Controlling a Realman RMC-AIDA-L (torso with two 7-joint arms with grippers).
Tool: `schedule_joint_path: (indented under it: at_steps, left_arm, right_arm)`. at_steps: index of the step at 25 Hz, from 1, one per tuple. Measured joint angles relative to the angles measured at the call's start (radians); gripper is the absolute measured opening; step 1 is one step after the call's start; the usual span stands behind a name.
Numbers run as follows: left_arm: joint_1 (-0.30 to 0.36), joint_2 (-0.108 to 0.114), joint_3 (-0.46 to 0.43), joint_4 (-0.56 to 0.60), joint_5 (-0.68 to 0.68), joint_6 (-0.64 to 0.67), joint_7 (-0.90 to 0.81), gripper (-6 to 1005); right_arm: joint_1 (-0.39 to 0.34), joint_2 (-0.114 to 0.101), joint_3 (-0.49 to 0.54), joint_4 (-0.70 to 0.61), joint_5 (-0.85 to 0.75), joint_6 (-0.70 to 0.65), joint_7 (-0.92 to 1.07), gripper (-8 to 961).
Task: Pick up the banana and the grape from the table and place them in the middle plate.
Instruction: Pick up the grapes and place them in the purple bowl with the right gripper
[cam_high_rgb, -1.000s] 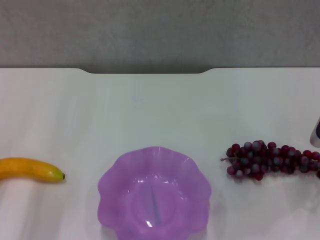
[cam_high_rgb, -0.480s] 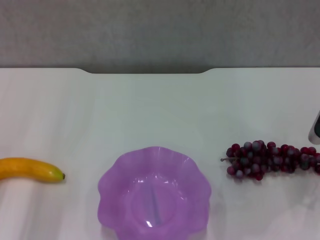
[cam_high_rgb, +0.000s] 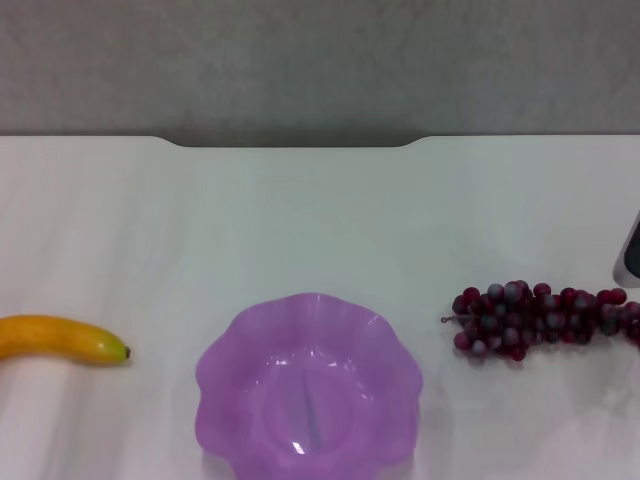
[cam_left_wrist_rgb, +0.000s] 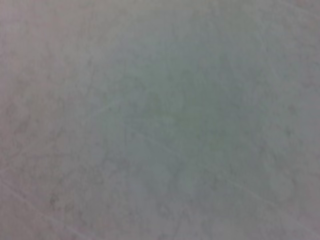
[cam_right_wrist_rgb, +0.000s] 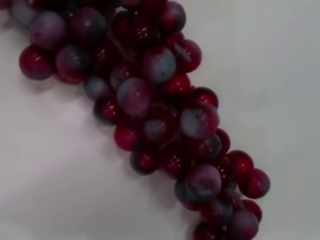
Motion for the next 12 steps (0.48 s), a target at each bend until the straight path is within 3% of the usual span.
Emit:
schedule_joint_path:
  at_steps: [7, 12]
  left_arm:
    - [0.000, 0.000, 0.000, 0.002, -0.003, -0.002, 0.000, 888]
    - [0.000, 0.000, 0.000, 0.002, -0.004, -0.004, 0.000, 888]
  right_arm:
    - [-0.008, 0.008, 0.010, -0.009, 0.000, 0.066, 0.020, 222]
    - [-0.032, 0.038, 0.028, -0.082, 0.001, 0.126, 0.039, 210]
